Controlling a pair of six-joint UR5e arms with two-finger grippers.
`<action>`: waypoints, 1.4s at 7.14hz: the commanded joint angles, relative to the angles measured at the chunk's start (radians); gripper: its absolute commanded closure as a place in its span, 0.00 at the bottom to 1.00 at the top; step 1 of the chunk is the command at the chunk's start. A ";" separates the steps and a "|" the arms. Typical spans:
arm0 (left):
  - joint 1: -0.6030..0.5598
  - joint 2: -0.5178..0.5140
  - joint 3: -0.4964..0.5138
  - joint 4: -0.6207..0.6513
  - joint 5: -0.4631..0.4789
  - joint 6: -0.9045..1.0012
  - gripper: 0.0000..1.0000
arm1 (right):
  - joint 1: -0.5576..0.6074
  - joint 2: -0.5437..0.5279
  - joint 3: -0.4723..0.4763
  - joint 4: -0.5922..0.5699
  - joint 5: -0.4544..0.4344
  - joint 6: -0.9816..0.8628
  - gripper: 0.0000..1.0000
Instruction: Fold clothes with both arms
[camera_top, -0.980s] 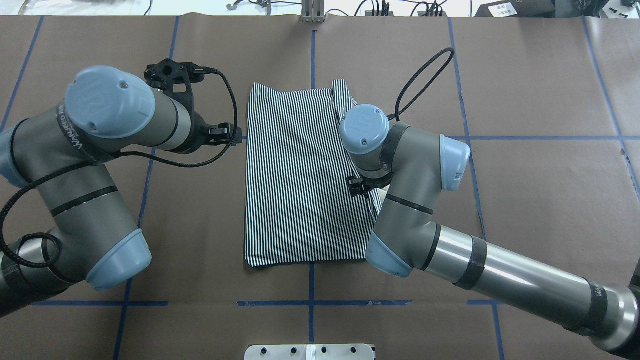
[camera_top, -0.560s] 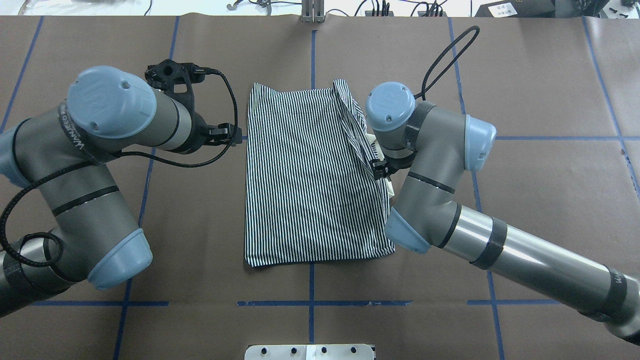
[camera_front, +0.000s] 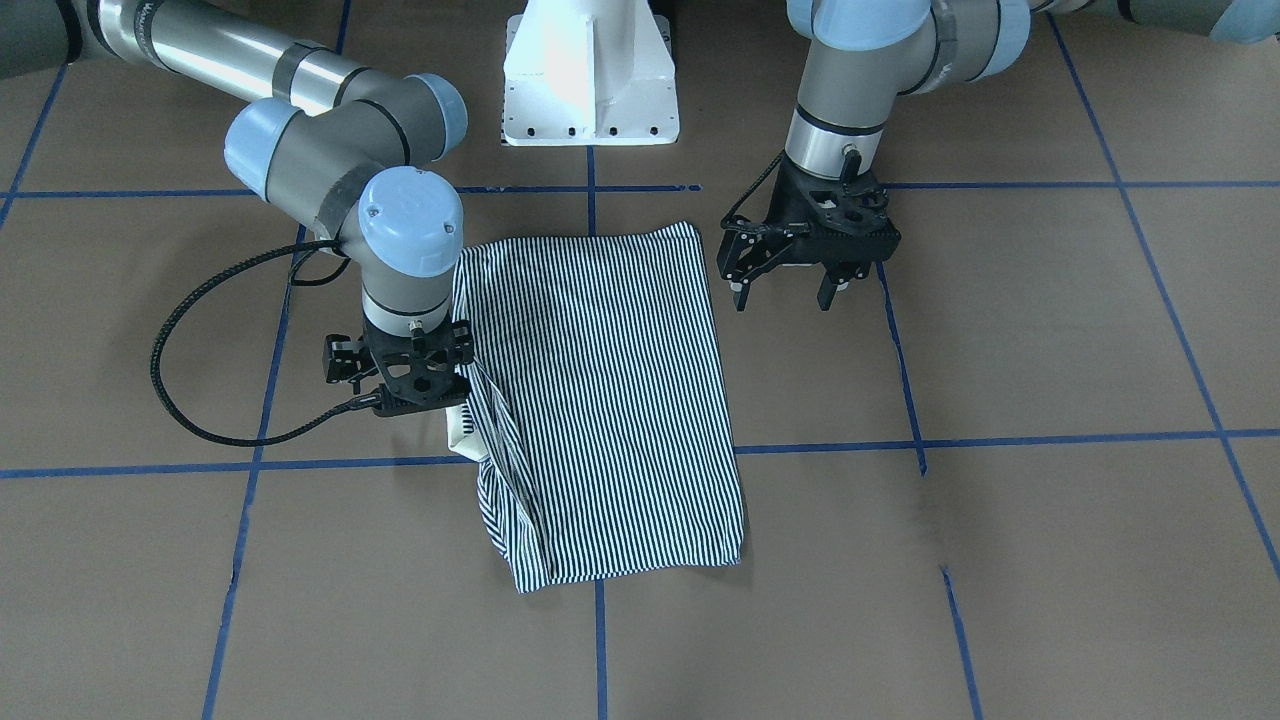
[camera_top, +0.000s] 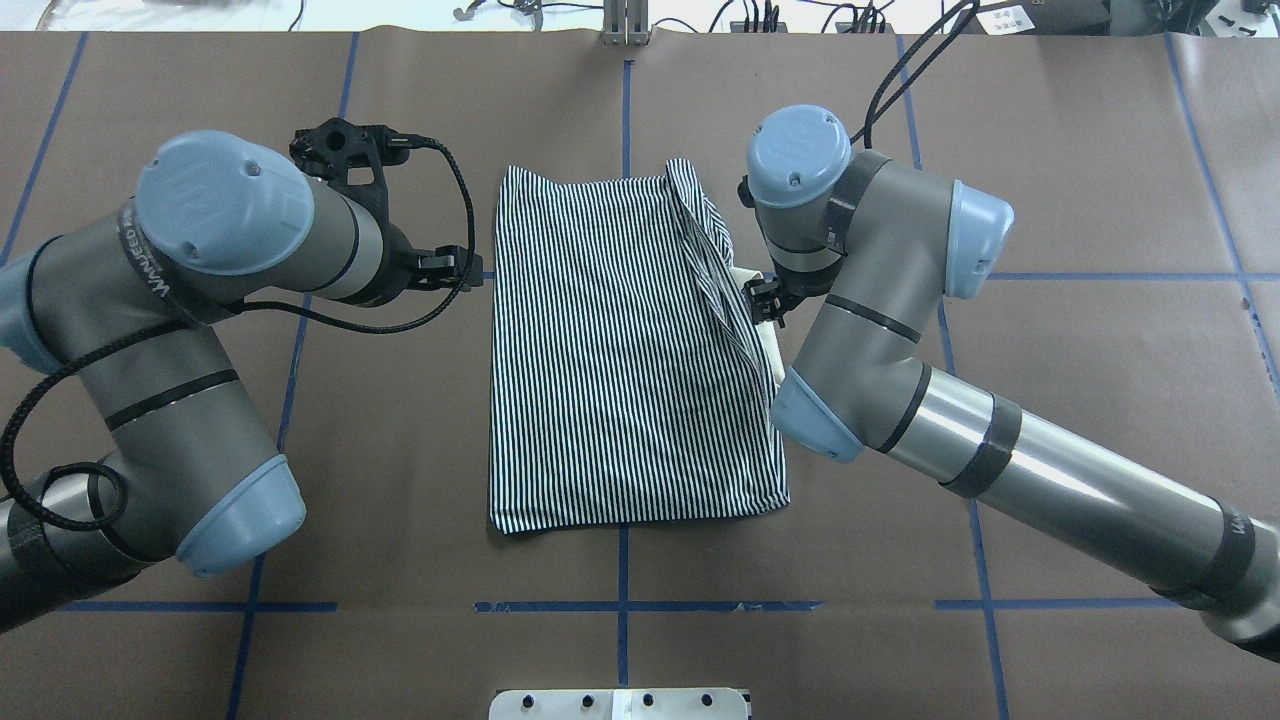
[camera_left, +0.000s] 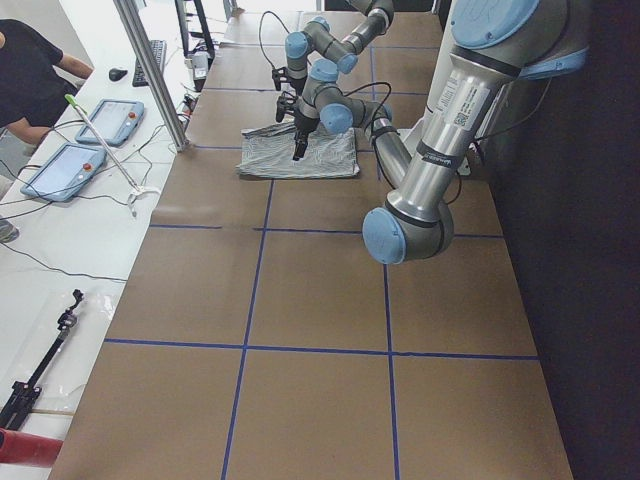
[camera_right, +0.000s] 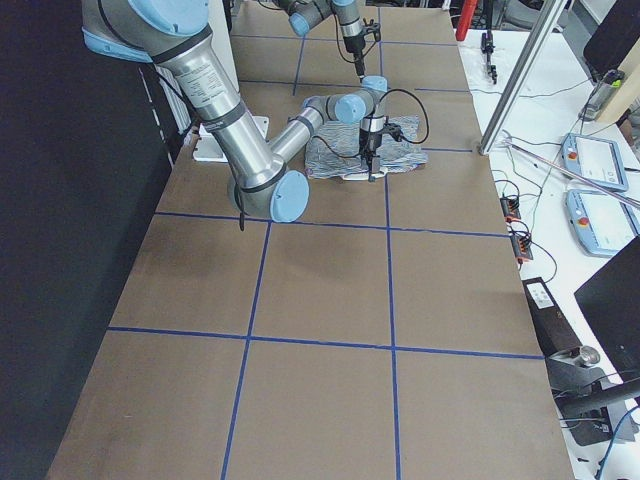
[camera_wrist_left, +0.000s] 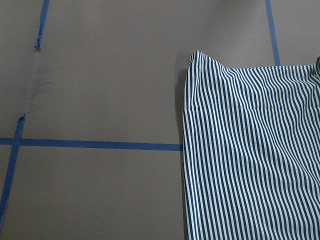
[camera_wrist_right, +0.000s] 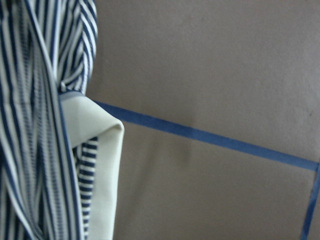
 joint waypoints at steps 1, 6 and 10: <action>-0.010 0.000 -0.008 0.003 -0.003 0.029 0.00 | 0.003 0.126 -0.162 0.128 0.002 0.009 0.00; -0.036 0.094 -0.081 0.011 -0.014 0.113 0.00 | -0.012 0.204 -0.353 0.267 -0.006 0.009 0.00; -0.036 0.095 -0.081 0.011 -0.015 0.111 0.00 | -0.021 0.176 -0.352 0.264 -0.008 -0.005 0.00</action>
